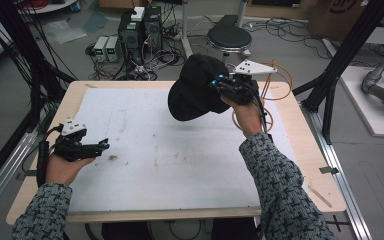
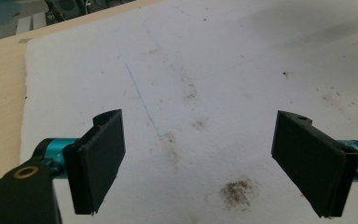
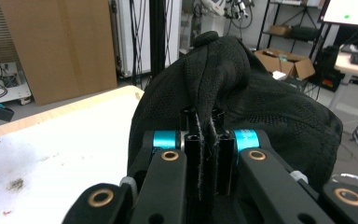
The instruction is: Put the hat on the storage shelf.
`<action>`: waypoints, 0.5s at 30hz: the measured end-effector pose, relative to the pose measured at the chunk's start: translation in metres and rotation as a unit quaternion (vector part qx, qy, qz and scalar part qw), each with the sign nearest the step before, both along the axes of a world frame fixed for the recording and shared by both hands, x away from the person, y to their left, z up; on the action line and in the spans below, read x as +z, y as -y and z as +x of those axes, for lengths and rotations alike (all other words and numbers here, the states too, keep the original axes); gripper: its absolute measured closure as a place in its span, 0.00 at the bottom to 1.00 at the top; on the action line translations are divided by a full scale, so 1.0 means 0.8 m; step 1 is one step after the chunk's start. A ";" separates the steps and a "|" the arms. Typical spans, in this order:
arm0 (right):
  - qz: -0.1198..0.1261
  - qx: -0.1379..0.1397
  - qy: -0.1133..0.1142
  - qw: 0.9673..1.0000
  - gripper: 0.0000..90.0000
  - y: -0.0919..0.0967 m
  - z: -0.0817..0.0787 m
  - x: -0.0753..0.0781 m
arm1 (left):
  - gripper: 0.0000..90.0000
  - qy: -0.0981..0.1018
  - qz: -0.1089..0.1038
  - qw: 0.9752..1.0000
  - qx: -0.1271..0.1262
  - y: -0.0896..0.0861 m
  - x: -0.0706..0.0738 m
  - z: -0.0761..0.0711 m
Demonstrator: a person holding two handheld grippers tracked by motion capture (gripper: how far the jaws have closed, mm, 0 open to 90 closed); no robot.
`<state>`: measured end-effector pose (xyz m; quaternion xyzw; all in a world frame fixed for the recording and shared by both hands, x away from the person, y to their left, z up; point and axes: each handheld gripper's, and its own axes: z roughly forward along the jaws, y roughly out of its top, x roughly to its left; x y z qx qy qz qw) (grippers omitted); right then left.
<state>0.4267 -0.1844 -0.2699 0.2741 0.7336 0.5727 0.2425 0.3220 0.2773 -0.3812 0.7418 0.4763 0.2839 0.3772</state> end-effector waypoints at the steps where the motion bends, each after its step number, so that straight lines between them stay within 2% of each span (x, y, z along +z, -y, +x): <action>1: -0.001 0.001 0.003 1.000 0.97 0.001 -0.001 0.003 | 0.20 0.001 -0.003 1.000 0.002 0.001 0.000 0.000; 9: 0.017 -0.002 0.020 1.000 0.97 0.013 -0.005 0.029 | 0.20 0.000 0.002 1.000 -0.002 0.002 0.001 0.001; 15: 0.037 -0.020 0.028 0.999 0.97 0.038 -0.005 0.042 | 0.20 0.000 -0.001 1.000 -0.001 0.003 0.000 0.002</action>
